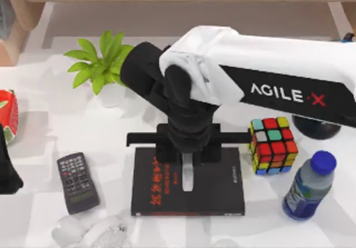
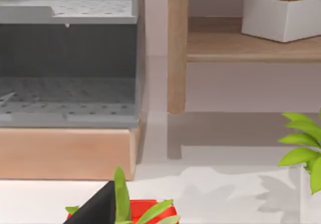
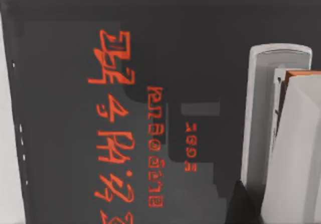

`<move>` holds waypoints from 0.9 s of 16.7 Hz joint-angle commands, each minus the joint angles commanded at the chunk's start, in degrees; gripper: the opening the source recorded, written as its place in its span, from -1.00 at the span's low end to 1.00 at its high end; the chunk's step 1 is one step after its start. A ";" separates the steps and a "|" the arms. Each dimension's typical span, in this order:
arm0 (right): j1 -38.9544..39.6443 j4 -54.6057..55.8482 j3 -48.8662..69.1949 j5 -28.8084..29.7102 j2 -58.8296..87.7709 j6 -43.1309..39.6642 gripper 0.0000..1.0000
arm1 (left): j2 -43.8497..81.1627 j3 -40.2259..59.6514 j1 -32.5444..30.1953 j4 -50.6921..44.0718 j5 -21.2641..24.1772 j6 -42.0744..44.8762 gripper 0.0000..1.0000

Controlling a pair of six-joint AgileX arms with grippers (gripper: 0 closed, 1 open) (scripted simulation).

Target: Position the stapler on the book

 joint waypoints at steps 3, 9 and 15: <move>-0.03 2.86 -1.97 0.07 0.99 -0.12 -1.00 | 0.00 0.00 0.00 0.00 0.00 0.00 1.00; -0.03 3.02 -2.08 0.07 1.04 -0.13 -0.70 | 0.00 0.00 0.00 0.00 0.00 0.00 1.00; -0.03 3.02 -2.08 0.07 1.04 -0.13 0.21 | 0.00 0.00 0.00 0.00 0.00 0.00 1.00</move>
